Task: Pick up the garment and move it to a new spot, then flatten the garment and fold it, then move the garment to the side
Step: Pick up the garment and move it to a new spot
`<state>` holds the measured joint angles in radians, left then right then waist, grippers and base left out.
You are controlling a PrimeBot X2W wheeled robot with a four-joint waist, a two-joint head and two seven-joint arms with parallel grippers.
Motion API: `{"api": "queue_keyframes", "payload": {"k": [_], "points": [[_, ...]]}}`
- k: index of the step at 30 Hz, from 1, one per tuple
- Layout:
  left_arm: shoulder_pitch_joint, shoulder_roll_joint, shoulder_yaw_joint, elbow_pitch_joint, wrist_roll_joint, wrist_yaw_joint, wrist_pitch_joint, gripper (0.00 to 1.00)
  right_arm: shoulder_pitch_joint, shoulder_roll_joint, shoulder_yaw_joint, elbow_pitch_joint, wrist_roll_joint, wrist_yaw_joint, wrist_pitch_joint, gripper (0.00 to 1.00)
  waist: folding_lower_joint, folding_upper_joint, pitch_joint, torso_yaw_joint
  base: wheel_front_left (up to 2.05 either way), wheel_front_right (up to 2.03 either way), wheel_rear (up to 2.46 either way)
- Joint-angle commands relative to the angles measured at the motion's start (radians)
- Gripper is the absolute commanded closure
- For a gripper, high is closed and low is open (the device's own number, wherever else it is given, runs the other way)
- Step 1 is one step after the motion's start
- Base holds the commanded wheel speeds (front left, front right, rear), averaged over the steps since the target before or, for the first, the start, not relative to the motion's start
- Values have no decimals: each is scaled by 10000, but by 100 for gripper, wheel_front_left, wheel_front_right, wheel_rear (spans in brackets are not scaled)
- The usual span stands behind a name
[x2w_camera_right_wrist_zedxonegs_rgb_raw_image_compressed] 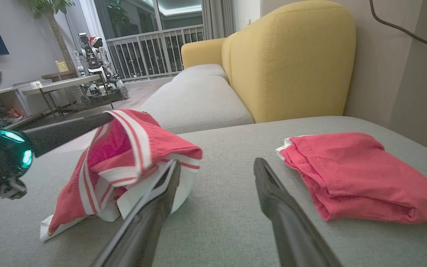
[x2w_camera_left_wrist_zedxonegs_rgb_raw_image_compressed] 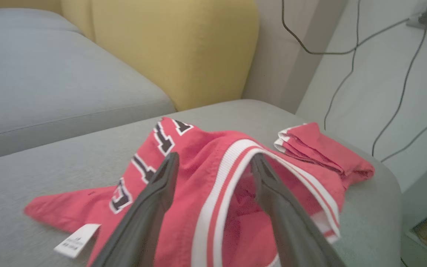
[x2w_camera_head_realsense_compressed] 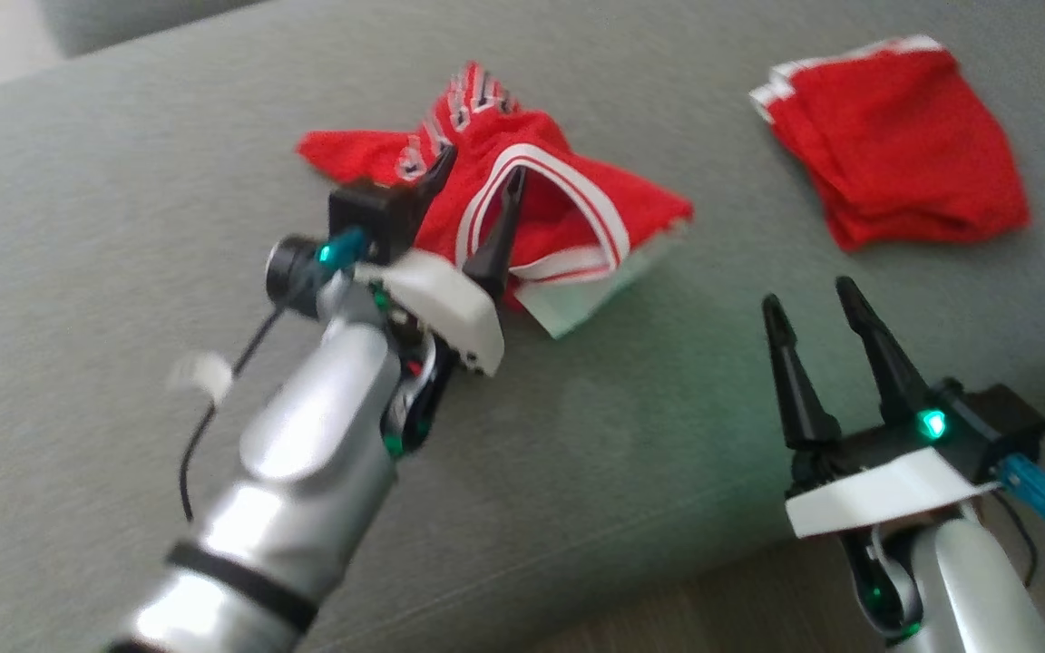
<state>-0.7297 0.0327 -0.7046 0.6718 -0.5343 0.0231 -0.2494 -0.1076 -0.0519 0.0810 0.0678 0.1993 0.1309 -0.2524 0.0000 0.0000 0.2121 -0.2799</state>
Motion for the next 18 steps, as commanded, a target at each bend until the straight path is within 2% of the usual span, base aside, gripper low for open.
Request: {"api": "queue_keyframes", "payload": {"k": [1,5,10,18], "points": [[212,199,474,-586,157,182,-115,0,-10,16,139,-277,82,-2,-93,0,0,0,-540,679,0,0,0],[1776,374,1146,-1820,471,659,-120,0,293,16,17,-164,34,-2,-93,0,0,0,-1056,1545,0,0,0],[3479,698,1751,-3299,823,932,-122,0,687,16,-161,-140,-66,-2,-93,0,0,0,-1598,2374,0,0,0],[6119,708,3512,-6752,2402,1458,-123,0,1292,16,-671,-477,-299,-2,-93,0,0,0,-2148,2993,0,0,0]]}}
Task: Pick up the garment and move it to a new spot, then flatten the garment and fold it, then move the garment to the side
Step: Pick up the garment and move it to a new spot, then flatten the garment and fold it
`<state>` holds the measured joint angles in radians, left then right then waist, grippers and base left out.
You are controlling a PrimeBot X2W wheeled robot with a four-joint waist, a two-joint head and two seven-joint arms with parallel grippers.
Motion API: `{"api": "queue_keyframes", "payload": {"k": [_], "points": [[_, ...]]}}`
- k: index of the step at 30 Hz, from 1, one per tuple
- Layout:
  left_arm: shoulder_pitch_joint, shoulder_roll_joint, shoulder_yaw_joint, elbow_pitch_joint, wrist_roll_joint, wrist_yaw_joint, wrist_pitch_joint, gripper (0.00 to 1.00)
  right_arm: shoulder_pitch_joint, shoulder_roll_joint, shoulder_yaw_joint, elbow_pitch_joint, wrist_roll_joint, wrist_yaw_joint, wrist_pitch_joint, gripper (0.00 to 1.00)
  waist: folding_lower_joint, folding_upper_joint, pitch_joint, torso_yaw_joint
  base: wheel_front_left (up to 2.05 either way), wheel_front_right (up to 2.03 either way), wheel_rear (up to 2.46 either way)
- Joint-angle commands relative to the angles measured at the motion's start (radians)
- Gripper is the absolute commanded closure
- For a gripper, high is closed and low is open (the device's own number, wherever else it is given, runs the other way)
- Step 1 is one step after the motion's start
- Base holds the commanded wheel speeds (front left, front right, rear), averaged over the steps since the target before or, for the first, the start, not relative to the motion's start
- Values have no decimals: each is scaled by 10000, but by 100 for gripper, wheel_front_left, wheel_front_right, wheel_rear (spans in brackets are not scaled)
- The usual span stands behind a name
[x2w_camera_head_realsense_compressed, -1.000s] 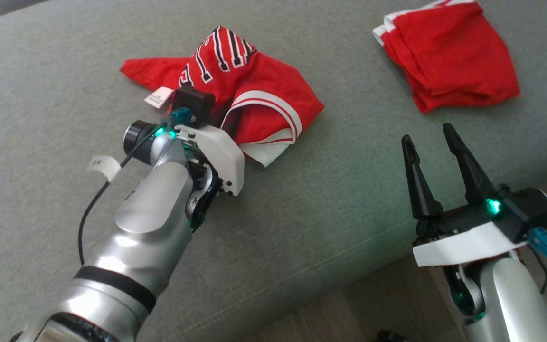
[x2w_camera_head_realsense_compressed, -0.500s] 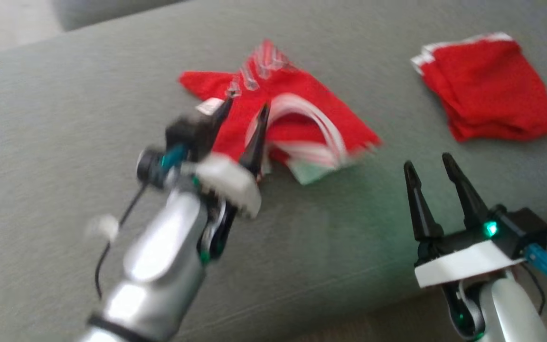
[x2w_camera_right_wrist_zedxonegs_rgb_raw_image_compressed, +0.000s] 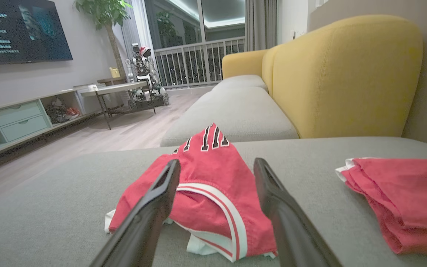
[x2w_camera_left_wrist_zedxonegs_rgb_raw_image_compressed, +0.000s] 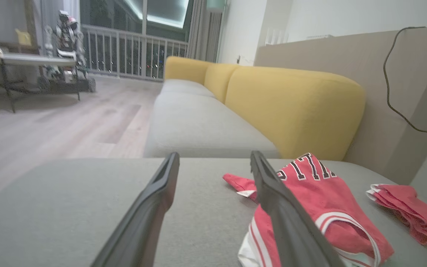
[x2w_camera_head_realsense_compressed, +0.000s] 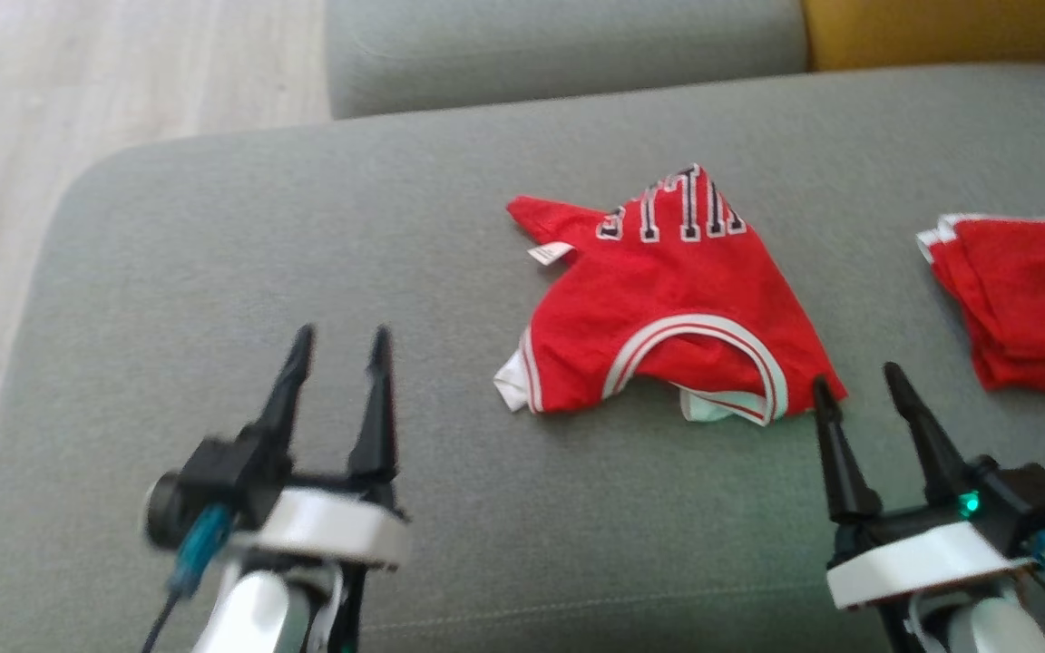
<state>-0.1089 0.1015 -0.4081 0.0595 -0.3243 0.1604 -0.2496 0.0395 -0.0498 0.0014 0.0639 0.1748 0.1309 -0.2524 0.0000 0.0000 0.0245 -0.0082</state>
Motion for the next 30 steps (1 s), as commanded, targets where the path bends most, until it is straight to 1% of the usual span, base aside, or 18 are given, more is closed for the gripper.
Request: {"api": "queue_keyframes", "payload": {"k": [1,6,7,12,15,22,26,30], "points": [[167,-2,723,-950,600,115,-121,0,-121,-5,46,-504,-58,-2,-93,0,0,0,-303,318,0,0,0],[1236,-102,1293,-2006,1821,103,-121,0,317,-5,-291,-828,-141,-2,-93,0,0,0,-481,473,0,0,0],[1236,-102,1293,-2006,1821,103,-121,0,317,-5,-291,-828,-141,-2,-93,0,0,0,-481,473,0,0,0],[2180,-50,1495,-2117,2594,28,-121,0,730,-5,-379,-750,-320,-2,-93,0,0,0,-608,509,0,0,0],[2580,-144,1725,-2020,2591,106,-121,0,847,-5,-385,-740,-348,-2,-93,0,0,0,-660,528,0,0,0],[2759,-350,2067,-1683,2327,-225,-122,0,850,-5,-59,-712,-444,-2,-93,0,0,0,-692,548,0,0,0],[2783,-391,2209,-1612,2427,-429,-122,0,809,-5,99,-630,-390,-2,-93,0,0,0,-706,543,0,0,0],[2758,-431,2295,-1584,2504,-542,-122,0,809,-5,117,-589,-361,-2,-93,0,0,0,-713,567,0,0,0]]}}
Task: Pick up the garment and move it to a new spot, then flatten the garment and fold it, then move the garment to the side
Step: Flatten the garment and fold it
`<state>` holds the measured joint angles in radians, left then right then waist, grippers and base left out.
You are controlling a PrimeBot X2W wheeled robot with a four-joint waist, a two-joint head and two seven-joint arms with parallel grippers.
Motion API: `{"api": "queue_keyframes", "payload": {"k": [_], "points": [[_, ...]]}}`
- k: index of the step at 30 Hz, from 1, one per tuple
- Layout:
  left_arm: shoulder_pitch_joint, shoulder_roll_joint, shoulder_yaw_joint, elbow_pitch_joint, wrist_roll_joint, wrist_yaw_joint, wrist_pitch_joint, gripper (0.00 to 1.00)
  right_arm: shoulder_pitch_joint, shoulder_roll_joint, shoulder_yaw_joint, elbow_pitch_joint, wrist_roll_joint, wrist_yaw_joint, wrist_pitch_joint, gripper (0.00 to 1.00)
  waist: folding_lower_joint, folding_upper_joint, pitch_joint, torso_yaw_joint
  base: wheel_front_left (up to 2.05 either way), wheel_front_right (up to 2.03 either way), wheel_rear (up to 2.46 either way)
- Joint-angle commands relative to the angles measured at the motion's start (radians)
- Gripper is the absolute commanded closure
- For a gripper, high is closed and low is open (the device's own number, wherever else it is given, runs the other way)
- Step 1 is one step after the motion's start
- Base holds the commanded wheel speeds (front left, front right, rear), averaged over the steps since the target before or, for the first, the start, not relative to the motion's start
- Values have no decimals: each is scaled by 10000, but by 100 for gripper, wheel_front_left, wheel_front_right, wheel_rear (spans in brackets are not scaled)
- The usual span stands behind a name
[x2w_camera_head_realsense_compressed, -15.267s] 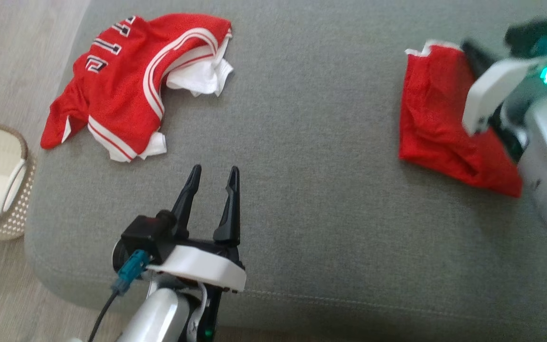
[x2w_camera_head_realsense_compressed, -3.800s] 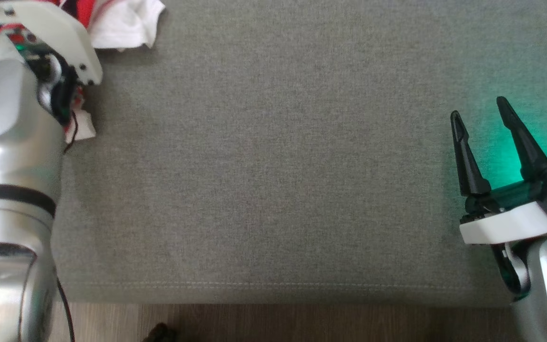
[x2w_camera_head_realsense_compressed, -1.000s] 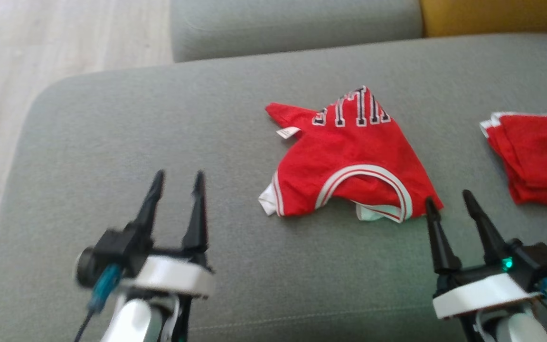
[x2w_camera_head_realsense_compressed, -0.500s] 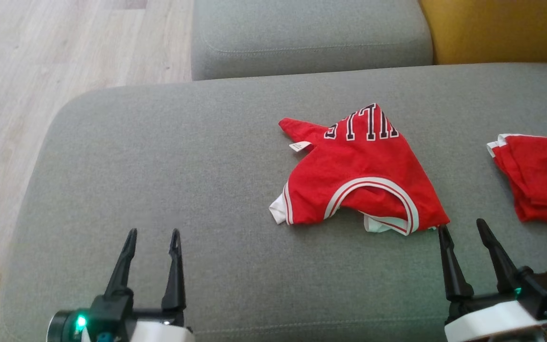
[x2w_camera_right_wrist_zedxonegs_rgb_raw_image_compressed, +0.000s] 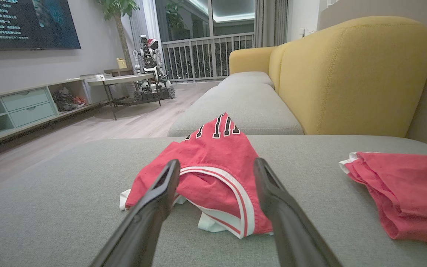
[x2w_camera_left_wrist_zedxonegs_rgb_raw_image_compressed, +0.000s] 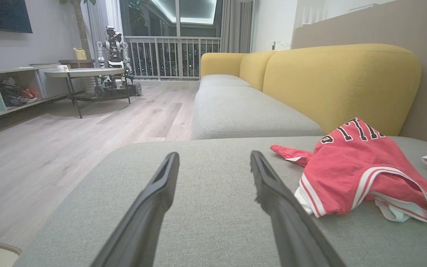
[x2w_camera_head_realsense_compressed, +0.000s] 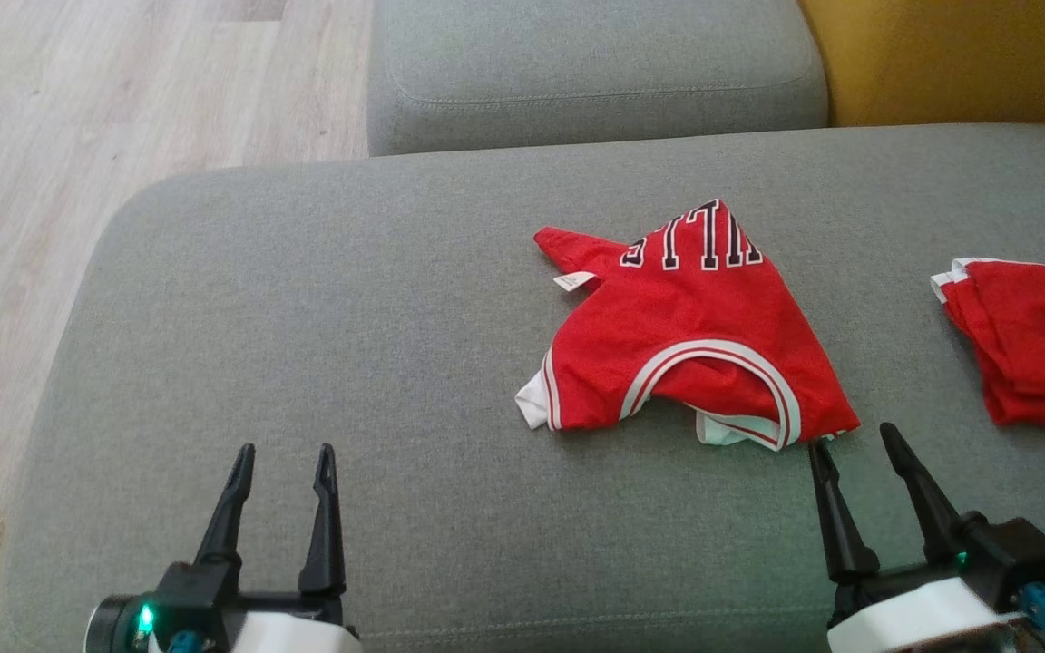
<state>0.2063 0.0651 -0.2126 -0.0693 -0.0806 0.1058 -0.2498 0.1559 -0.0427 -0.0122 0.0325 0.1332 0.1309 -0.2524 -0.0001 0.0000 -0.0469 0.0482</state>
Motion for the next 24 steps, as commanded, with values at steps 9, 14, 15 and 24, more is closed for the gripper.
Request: {"api": "queue_keyframes", "payload": {"k": [9,14,15,24], "points": [[-352,-126,224,-251,142,-38,-120,0,-333,-76,344,-194,46,-2,-93,0,1,0,-16,38,0,0,0],[-356,-135,133,-204,268,-113,-120,0,-328,-76,370,-198,-25,-2,-93,0,1,0,-26,35,0,0,0],[-353,-136,119,-189,290,-131,-120,0,-329,-76,379,-196,-31,-2,-93,0,1,0,-27,27,0,0,0],[-384,-141,60,-59,385,-278,-120,0,-352,-76,327,-229,-61,-2,-93,0,1,0,30,-34,0,0,0]]}}
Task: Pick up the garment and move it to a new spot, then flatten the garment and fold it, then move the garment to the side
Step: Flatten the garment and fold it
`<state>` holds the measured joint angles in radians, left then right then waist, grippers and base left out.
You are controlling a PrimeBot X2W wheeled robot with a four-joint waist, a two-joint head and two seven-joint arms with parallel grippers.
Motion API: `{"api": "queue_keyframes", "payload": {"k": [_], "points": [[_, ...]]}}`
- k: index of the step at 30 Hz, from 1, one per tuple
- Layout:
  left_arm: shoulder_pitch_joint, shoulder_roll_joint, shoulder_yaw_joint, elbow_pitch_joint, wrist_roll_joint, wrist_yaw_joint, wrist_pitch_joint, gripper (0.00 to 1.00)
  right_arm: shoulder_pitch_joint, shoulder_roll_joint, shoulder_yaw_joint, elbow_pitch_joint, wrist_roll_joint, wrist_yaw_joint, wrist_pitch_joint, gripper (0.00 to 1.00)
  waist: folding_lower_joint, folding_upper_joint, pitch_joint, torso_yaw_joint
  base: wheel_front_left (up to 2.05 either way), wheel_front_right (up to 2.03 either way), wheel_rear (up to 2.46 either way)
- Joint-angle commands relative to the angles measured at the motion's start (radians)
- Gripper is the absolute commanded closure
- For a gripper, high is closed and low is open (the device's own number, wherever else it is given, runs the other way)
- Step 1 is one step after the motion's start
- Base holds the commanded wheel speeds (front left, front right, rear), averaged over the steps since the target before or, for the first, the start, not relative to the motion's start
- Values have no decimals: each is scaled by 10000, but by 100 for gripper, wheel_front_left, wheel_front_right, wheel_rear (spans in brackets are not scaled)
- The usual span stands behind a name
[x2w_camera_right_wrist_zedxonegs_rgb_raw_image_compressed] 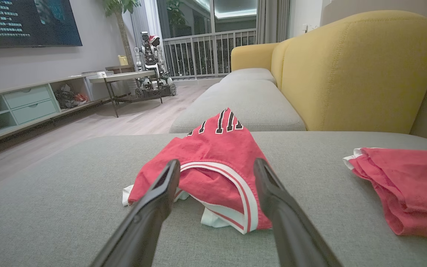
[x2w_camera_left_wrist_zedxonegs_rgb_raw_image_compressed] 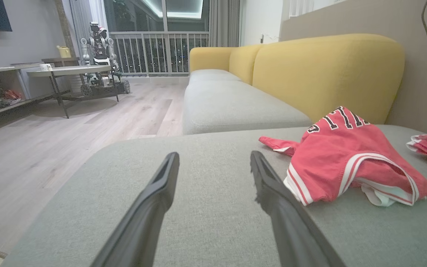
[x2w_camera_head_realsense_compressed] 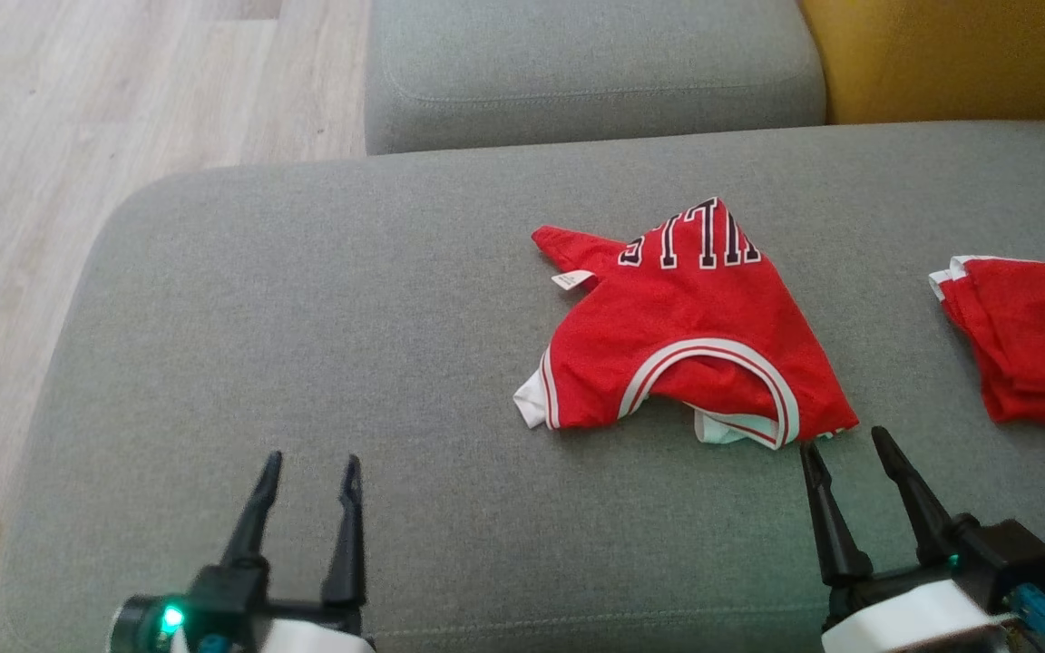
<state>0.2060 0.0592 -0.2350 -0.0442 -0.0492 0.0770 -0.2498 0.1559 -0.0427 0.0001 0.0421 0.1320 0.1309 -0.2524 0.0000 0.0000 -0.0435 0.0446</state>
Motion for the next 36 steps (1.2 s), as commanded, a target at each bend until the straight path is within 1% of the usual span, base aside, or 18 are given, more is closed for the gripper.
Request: {"api": "queue_keyframes", "payload": {"k": [1,3,5,10,14,19,23,27,30,34,36], "points": [[-409,-72,244,-252,127,-52,-120,0,-349,-76,201,-333,-54,-2,-93,0,0,0,22,-4,0,0,0],[-510,-10,94,-103,243,-247,-120,0,-357,-76,221,-359,-67,-2,-93,0,0,0,121,-21,0,0,0],[-717,143,-229,211,459,-554,-120,0,-380,-76,235,-371,-58,-2,-93,0,0,0,255,-17,0,0,0],[-1745,532,-1400,1531,1129,-1368,-120,0,-559,-76,377,-418,-130,-2,-93,0,0,0,677,-130,0,0,0],[-3046,707,-2282,2527,1717,-1611,-120,0,-935,-76,540,-520,-373,-2,-93,0,0,0,1284,-387,0,0,0],[-4659,701,-3342,3907,2233,-1760,-120,0,-1455,-76,444,-633,-447,-2,-93,0,0,0,2019,-811,0,0,0],[-5770,681,-3919,5070,2607,-1632,-120,0,-1790,-76,501,-754,-477,-2,-93,0,0,0,2544,-1162,0,0,0],[-6609,766,-4464,5604,2949,-1184,-120,0,-1967,-76,419,-828,-448,-2,-93,0,0,0,2886,-1405,0,0,0],[-7054,921,-4846,5854,3123,-755,-120,0,-2043,-76,433,-817,-408,-2,-93,0,0,0,3023,-1567,0,0,0],[-7467,1124,-5220,6196,3118,-216,-120,0,-2163,-76,487,-793,-326,-2,-93,0,0,0,3131,-1781,0,0,0],[-7625,1204,-5387,6423,3038,-86,-120,0,-2205,-76,521,-782,-298,-2,-93,0,0,0,3156,-1880,0,0,0]]}}
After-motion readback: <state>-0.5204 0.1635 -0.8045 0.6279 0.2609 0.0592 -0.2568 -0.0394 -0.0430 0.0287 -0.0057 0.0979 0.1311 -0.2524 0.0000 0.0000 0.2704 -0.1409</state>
